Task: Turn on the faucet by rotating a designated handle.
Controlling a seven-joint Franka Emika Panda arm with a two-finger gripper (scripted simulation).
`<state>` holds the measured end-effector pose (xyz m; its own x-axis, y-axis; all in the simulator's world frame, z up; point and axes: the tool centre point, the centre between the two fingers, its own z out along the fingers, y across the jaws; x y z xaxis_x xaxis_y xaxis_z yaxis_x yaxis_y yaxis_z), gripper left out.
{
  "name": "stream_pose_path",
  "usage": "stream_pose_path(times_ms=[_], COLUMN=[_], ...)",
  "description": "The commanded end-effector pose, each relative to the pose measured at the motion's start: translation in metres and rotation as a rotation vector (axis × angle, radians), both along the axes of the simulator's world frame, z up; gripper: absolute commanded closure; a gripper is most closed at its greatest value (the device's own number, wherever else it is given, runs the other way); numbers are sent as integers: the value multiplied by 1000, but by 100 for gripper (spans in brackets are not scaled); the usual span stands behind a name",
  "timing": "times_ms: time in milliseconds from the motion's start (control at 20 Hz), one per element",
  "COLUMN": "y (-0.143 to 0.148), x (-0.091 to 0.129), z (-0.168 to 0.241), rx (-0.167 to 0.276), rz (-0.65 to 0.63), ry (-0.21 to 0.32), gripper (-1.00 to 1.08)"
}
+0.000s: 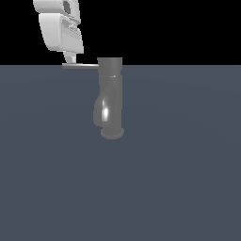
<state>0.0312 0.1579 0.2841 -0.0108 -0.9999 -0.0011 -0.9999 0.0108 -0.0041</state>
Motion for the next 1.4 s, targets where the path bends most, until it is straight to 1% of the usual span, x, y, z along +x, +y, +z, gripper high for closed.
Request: stream_pose_path(times_ms=[0, 450, 500, 550, 1350], y=[1, -1, -1, -2, -44], x=[-10, -37, -37, -32, -73], z=[0, 0, 0, 0, 0], rx=[-1, -1, -1, -1, -1], rz=[3, 2, 2, -1, 1], ry=[4, 4, 4, 0, 2], gripper=[108, 108, 108, 108, 108])
